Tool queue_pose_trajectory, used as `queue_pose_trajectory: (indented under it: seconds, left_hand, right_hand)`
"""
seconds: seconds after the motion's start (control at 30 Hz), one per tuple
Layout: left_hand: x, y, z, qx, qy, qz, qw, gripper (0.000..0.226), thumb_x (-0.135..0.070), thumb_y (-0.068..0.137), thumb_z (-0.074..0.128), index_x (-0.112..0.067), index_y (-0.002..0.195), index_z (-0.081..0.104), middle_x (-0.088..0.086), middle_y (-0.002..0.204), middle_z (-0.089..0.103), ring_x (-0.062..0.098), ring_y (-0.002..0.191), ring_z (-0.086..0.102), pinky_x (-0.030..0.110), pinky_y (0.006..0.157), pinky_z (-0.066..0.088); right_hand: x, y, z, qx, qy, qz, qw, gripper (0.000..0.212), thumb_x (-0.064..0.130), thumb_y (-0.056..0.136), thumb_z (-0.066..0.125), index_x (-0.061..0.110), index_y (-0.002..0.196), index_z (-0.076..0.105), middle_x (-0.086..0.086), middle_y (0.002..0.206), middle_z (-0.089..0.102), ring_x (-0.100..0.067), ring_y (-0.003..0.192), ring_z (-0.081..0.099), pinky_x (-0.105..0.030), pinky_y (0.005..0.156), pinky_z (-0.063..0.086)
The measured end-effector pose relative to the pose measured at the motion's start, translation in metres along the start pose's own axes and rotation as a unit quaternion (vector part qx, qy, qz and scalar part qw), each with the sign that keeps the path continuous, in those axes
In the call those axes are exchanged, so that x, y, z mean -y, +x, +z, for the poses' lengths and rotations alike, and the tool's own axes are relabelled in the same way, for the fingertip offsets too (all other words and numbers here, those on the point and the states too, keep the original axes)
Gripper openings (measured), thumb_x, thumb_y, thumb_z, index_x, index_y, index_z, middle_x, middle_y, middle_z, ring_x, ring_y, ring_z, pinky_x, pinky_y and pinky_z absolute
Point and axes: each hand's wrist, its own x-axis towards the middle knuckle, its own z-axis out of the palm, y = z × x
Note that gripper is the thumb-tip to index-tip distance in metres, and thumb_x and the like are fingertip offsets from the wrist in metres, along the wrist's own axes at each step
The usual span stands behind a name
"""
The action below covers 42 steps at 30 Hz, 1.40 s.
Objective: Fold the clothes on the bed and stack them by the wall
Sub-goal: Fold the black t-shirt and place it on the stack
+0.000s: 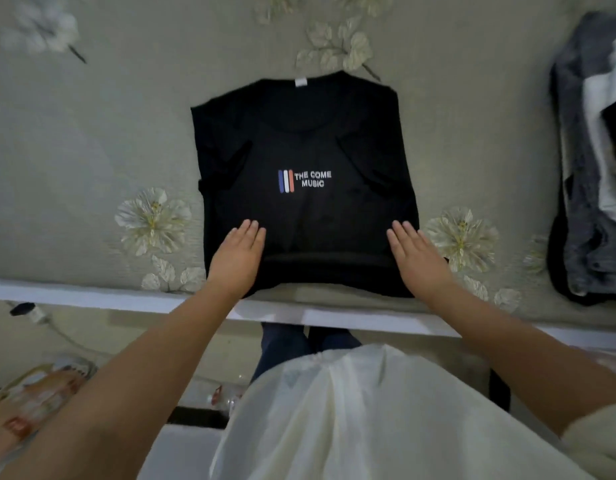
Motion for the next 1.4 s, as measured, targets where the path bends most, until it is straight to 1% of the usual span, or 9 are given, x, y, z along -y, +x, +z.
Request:
queue_pose_trajectory:
  seconds: [0.2, 0.37, 0.5, 0.6, 0.73, 1.03, 1.2, 1.27, 1.4]
  left_hand:
    - [0.068, 0.068, -0.037, -0.074, -0.029, -0.1, 0.992, 0.053, -0.006, 0.095, 0.031, -0.005, 0.145, 0.013, 0.017, 0.152, 0.016, 0.026, 0.142, 0.014, 0.032, 0.113, 0.015]
    - [0.132, 0.111, -0.06, -0.04, -0.014, -0.157, 0.987, 0.021, -0.006, 0.089, 0.043, -0.008, 0.107, 0.054, 0.007, 0.108, 0.062, 0.023, 0.099, 0.06, 0.029, 0.079, 0.044]
    - [0.17, 0.146, -0.077, -0.177, -0.037, -0.093, 0.979, 0.033, 0.01, 0.076, 0.057, 0.012, 0.109, 0.057, 0.028, 0.108, 0.062, 0.036, 0.1, 0.062, 0.038, 0.081, 0.052]
    - [0.185, 0.174, -0.087, -0.143, -0.059, -0.111, 0.982, 0.049, -0.001, 0.096, 0.032, 0.007, 0.142, 0.017, 0.025, 0.149, 0.02, 0.032, 0.14, 0.021, 0.037, 0.115, 0.015]
    - [0.196, 0.211, -0.081, -0.097, -0.052, -0.145, 0.983, 0.054, -0.01, 0.1, 0.023, 0.0, 0.144, -0.007, 0.017, 0.154, -0.005, 0.026, 0.143, -0.003, 0.034, 0.115, -0.003]
    - [0.201, 0.278, -0.072, -0.071, -0.12, -0.215, 0.967, 0.056, -0.006, 0.096, 0.026, -0.001, 0.145, 0.0, 0.017, 0.154, -0.001, 0.027, 0.143, -0.003, 0.044, 0.114, -0.002]
    - [0.156, 0.29, -0.069, -0.208, -0.238, -0.238, 0.919, 0.063, 0.004, 0.081, 0.044, 0.007, 0.14, 0.022, 0.033, 0.146, 0.017, 0.045, 0.137, 0.015, 0.059, 0.108, 0.003]
    - [0.124, 0.287, -0.061, -0.257, -0.222, -0.138, 0.93, 0.053, -0.005, 0.079, 0.043, 0.006, 0.13, 0.037, 0.039, 0.13, 0.04, 0.055, 0.12, 0.038, 0.065, 0.096, 0.015]
    - [0.092, 0.287, -0.043, -0.164, -0.223, -0.096, 0.956, 0.057, -0.03, 0.082, 0.036, 0.005, 0.125, 0.05, 0.033, 0.128, 0.047, 0.049, 0.12, 0.043, 0.067, 0.092, 0.022]
  right_hand:
    - [-0.024, 0.097, -0.08, -0.131, 0.035, 0.107, 0.985, 0.058, -0.001, 0.095, 0.021, 0.003, 0.145, -0.006, -0.014, 0.155, -0.008, -0.026, 0.144, -0.007, -0.035, 0.115, -0.006]
    - [-0.035, 0.16, -0.128, -0.152, 0.025, 0.138, 0.978, 0.057, 0.0, 0.095, 0.021, 0.002, 0.145, -0.006, -0.015, 0.155, -0.007, -0.028, 0.143, -0.006, -0.037, 0.115, -0.006]
    - [-0.038, 0.2, -0.143, -0.15, -0.001, 0.152, 0.977, 0.058, 0.002, 0.095, 0.021, 0.002, 0.144, -0.01, -0.015, 0.155, -0.01, -0.028, 0.143, -0.008, -0.038, 0.115, -0.007]
    - [-0.041, 0.226, -0.154, -0.144, -0.008, 0.173, 0.974, 0.057, 0.006, 0.096, 0.02, 0.002, 0.144, -0.01, -0.015, 0.155, -0.009, -0.028, 0.143, -0.007, -0.039, 0.115, -0.006]
    - [-0.057, 0.263, -0.17, -0.116, -0.022, 0.188, 0.975, 0.056, 0.007, 0.096, 0.019, 0.003, 0.145, -0.01, -0.014, 0.155, -0.01, -0.027, 0.143, -0.008, -0.039, 0.116, -0.005]
    - [-0.093, 0.333, -0.171, -0.054, 0.039, 0.243, 0.968, 0.059, 0.002, 0.094, 0.026, 0.007, 0.147, -0.001, -0.012, 0.156, -0.007, -0.028, 0.143, -0.006, -0.047, 0.115, 0.0]
    - [-0.092, 0.36, -0.169, -0.175, 0.23, 0.349, 0.891, 0.069, 0.005, 0.087, 0.046, 0.004, 0.146, 0.01, -0.024, 0.153, -0.003, -0.037, 0.142, 0.003, -0.055, 0.113, 0.004]
    - [-0.075, 0.36, -0.161, -0.24, 0.228, 0.288, 0.899, 0.063, 0.011, 0.087, 0.044, 0.0, 0.144, 0.02, -0.028, 0.151, 0.008, -0.041, 0.14, 0.01, -0.058, 0.111, 0.005]
    - [-0.041, 0.344, -0.123, -0.293, 0.141, 0.069, 0.943, 0.048, 0.026, 0.085, 0.045, 0.004, 0.126, 0.054, -0.029, 0.136, 0.043, -0.052, 0.124, 0.037, -0.065, 0.098, 0.018]
